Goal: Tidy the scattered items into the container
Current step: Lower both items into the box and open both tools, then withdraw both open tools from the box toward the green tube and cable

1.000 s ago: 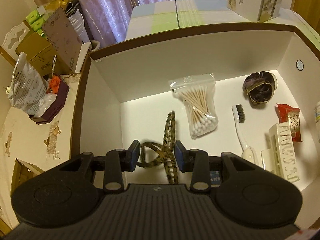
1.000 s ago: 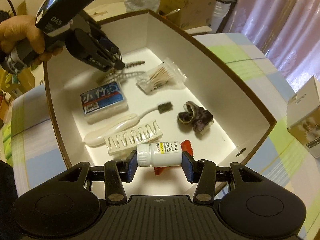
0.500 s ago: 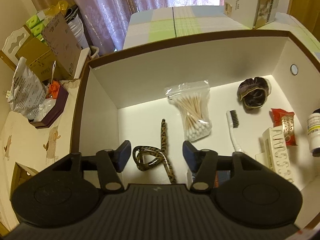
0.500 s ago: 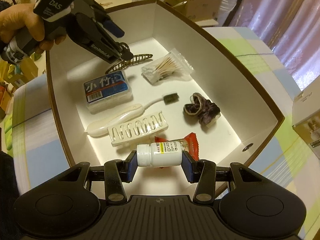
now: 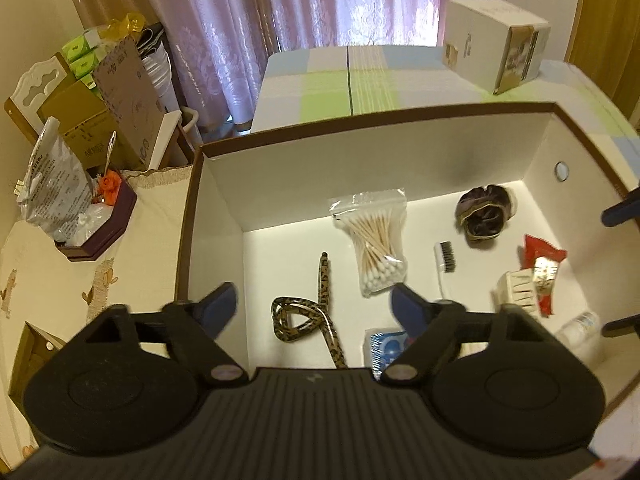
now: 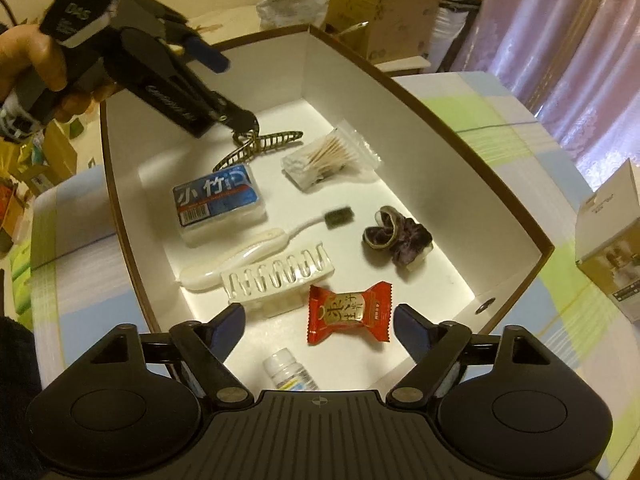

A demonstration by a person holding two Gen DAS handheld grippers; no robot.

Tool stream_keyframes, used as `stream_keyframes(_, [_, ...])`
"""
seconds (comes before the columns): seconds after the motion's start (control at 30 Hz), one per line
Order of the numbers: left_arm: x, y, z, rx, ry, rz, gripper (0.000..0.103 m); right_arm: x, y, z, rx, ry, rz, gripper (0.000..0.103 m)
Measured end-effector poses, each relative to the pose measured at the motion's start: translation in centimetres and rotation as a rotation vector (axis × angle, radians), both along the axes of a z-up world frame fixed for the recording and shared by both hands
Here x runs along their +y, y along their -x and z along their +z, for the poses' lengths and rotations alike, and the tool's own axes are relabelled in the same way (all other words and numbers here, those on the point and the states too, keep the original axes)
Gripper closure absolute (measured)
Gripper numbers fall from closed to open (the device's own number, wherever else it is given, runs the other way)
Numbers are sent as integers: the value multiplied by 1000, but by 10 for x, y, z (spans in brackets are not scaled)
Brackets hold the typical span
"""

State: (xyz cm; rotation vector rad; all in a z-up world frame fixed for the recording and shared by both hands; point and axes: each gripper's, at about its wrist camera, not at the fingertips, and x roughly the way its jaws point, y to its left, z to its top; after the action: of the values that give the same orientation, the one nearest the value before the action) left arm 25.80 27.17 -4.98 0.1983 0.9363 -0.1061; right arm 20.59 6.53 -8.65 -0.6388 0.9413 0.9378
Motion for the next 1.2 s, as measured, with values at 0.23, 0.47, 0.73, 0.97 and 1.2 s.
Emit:
stream_keyframes(0.23, [-2,22,20,-39,15,-8,5,-7,7,9,-34,-52,-57,2])
stream_keyframes(0.47, [2,48,45,-75,44,18,2,-20,19,21,-51,-106,-123,2])
stream_keyframes(0.73, [5,86,65,-90,88,26,2,-44,45,37,-57,-179,-176,2])
stream_keyframes(0.97, [0,117,68,-69,108,25,2,-57,73,46,-64,-211,-183,2])
stream_keyframes(1.2, [-12,141,66,-44,131,32,2,-69,94,52,-60,-244,-195,2])
